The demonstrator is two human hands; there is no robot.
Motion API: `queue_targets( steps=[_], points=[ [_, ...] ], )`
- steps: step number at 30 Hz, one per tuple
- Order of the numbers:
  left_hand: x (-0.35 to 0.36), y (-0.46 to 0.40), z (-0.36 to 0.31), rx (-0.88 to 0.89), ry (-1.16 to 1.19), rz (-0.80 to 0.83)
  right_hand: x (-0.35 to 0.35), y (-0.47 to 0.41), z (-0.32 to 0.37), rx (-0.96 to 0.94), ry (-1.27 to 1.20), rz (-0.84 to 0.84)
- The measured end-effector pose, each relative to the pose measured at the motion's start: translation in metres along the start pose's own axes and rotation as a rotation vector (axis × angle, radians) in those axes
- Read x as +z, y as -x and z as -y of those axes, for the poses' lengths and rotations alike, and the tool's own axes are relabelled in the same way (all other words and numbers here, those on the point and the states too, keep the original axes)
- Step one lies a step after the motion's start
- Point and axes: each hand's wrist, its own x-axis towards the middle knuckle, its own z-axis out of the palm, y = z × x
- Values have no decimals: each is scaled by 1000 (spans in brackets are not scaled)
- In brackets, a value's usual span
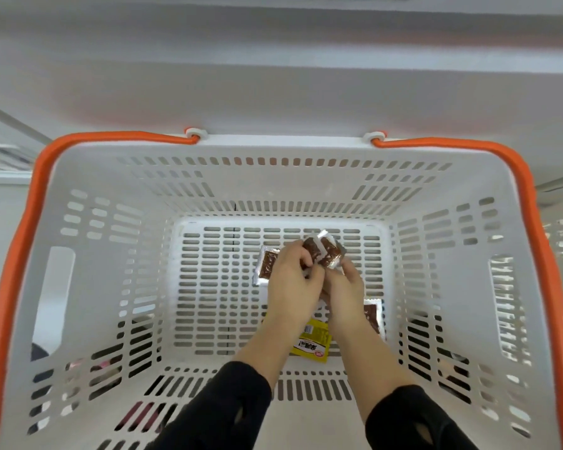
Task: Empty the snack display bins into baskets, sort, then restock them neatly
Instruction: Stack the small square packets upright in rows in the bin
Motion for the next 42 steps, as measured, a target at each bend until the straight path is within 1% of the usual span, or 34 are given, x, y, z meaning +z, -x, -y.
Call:
queue_targets(
  steps=[2,5,9,11,13,14,16,18,20,22,23,24,25,26,27,28,29,30,32,34,35,37,38,39,40,41,42],
  points=[
    [-4,5,3,-18,84,-10,7,4,0,28,-27,86],
    [-16,4,7,-38,105,18,10,5,4,127,-62,96],
    [-36,-18,17,-96,-13,191,6,1,10,144,113,111],
    [-45,-27,22,-130,30,277,5,-1,14,143,165,137],
    [-50,-34,25,-174,124,319,6,-4,17,135,180,124],
    [-50,-36,25,-219,178,303,8,-5,18,129,176,104],
    [-51,-39,20,-356,285,212,12,-8,20,121,159,82],
    [-50,-42,17,-449,331,146,15,-10,22,119,107,109],
    [-49,-42,17,-446,332,177,17,-10,25,111,90,161],
    [-52,-41,15,-396,328,206,16,-10,26,67,218,189],
    [-55,-42,16,-341,270,174,15,-12,24,47,260,156],
    [-58,-43,20,-263,140,113,14,-14,24,42,258,85],
    [-62,-44,25,-178,-41,67,11,-17,24,41,233,-12],
    [-66,-46,30,-97,-228,75,7,-18,25,32,201,-106],
    [-67,-46,36,-31,-396,155,2,-20,26,18,181,-179],
    [-68,-45,42,18,-545,271,-3,-21,26,10,174,-214],
    [-66,-42,46,57,-662,370,-9,-22,25,11,178,-223],
    [-63,-39,50,91,-737,412,-14,-23,24,16,177,-223],
    [-58,-36,54,116,-767,360,-22,-23,23,41,153,-232],
    [-56,-35,50,66,-711,271,-27,-25,22,64,119,-249],
    [-55,-36,45,-4,-621,232,-28,-26,21,67,109,-261],
    [-53,-37,33,-154,-345,188,-30,-27,20,64,95,-309],
    [-51,-36,27,-211,-203,200,-32,-27,20,63,92,-341],
    [-47,-34,22,-251,-109,252,-33,-27,19,61,88,-369],
    [-42,-30,19,-265,-91,332,-35,-26,18,62,79,-396],
    [-35,-24,17,-246,-167,410,-36,-25,17,67,67,-418],
    [-29,-17,17,-194,-318,459,-38,-24,15,74,51,-435]
  ],
)
